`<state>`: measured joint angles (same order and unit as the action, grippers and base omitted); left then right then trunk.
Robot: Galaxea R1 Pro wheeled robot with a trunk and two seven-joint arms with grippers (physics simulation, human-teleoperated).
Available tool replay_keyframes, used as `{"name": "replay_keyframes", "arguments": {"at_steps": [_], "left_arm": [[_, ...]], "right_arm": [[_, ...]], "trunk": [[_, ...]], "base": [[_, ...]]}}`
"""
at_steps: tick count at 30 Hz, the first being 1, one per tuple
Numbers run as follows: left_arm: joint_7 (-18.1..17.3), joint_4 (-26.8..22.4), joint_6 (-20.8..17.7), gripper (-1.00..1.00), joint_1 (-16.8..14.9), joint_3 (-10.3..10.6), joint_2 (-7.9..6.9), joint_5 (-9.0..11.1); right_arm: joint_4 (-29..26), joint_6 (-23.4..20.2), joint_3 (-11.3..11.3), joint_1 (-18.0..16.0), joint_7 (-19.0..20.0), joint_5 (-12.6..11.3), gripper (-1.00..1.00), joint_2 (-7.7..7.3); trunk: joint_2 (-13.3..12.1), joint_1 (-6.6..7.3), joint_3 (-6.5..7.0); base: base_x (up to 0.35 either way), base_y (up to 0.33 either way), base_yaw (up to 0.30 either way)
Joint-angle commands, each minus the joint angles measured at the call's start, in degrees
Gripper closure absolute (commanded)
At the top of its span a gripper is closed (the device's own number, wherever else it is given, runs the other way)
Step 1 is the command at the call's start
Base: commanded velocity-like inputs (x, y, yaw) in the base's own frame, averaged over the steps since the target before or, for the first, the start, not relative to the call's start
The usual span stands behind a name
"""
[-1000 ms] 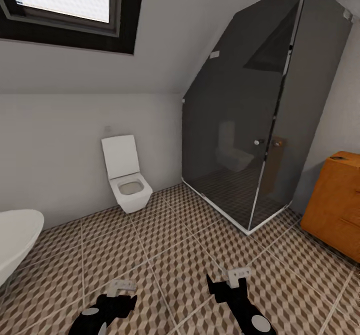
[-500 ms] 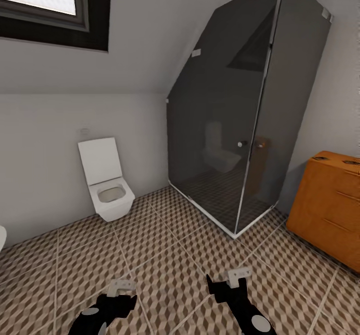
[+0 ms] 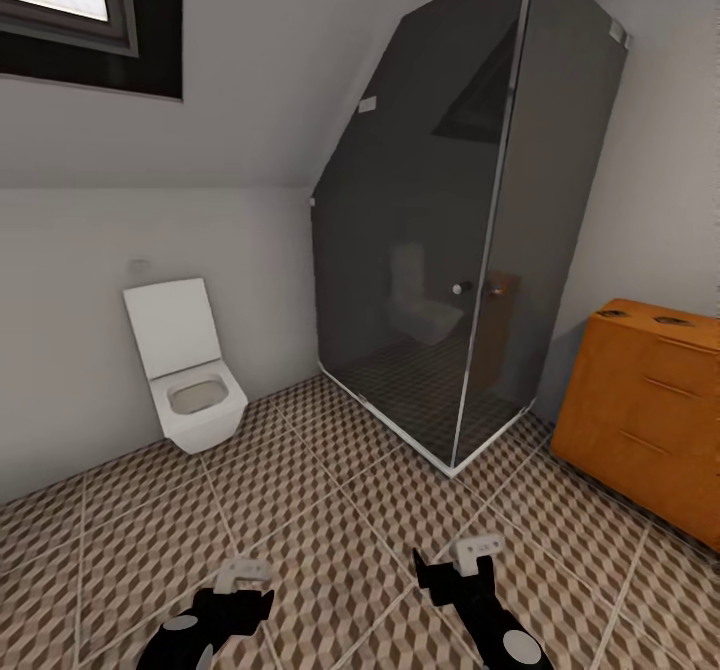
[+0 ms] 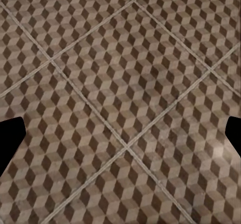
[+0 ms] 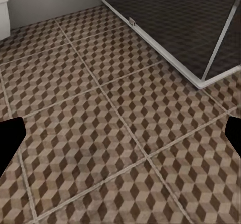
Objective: Take the four mousetraps from the cabinet in the bathroom and place them on the bathroom floor. Make sure all four end up on the same floor surface, and ensure that at least two of them are either under or directly next to the same bathroom sink.
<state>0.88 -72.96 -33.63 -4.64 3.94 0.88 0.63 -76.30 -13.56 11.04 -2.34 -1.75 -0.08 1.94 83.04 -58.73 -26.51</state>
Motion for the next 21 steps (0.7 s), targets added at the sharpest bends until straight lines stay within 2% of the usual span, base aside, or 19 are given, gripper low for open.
{"name": "replay_keyframes", "arguments": {"at_steps": [1, 21], "left_arm": [[0.1, -0.1, -0.3, -1.00, 0.0, 0.0, 0.00, 0.1], [0.1, -0.1, -0.3, -1.00, 0.0, 0.0, 0.00, 0.1]], "right_arm": [[-0.1, -0.3, 0.1, 0.0, -0.2, 0.0, -1.00, -0.01], [-0.1, -0.3, 0.5, 0.0, -0.2, 0.0, -1.00, -0.01]], "trunk": [[0.0, 0.00, -0.06], [0.0, 0.00, -0.06]], "base": [[0.008, -0.003, -0.119], [0.001, 0.000, -0.119]]}}
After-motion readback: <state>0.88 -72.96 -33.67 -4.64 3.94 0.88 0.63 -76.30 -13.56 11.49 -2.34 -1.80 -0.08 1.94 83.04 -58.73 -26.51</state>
